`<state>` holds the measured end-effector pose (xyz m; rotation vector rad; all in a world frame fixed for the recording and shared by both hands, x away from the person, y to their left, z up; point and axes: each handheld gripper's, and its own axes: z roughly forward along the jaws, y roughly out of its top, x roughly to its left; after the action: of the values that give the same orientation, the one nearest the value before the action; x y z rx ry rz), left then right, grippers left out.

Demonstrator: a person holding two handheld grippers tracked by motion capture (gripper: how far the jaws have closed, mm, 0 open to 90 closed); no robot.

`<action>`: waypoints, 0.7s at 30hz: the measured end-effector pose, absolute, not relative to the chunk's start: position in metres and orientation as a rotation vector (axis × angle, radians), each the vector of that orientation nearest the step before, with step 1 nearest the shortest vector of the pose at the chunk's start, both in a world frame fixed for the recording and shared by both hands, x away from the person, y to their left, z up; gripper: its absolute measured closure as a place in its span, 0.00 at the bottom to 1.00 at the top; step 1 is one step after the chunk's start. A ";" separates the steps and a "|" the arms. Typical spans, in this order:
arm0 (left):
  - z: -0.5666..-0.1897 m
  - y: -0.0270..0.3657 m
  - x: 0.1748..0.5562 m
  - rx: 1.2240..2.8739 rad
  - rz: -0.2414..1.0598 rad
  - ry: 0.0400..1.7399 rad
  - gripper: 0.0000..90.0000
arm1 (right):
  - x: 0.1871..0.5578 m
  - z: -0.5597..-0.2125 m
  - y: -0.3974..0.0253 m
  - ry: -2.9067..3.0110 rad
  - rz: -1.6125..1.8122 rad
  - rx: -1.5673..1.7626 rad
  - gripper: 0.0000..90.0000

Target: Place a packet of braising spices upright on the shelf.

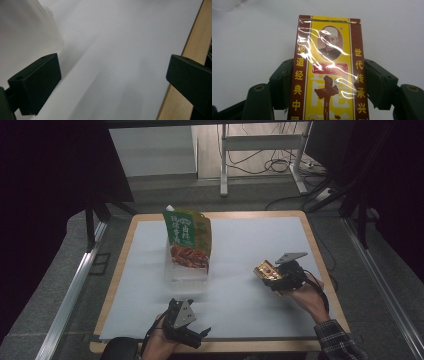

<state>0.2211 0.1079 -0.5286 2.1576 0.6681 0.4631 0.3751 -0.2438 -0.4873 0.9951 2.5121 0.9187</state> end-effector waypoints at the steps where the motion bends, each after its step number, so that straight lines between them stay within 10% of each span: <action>1: -0.529 0.108 0.221 2.158 0.464 0.668 0.00 | 0.373 -0.488 -0.242 2.520 0.916 0.984 0.35; 21: -0.529 0.107 0.221 2.163 0.463 0.664 0.00 | 0.371 -0.503 -0.236 2.634 0.855 0.988 0.26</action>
<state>0.2209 0.1067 -0.5291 2.1629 0.6642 0.4631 0.3706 -0.2364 -0.5035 0.9880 2.6336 0.8547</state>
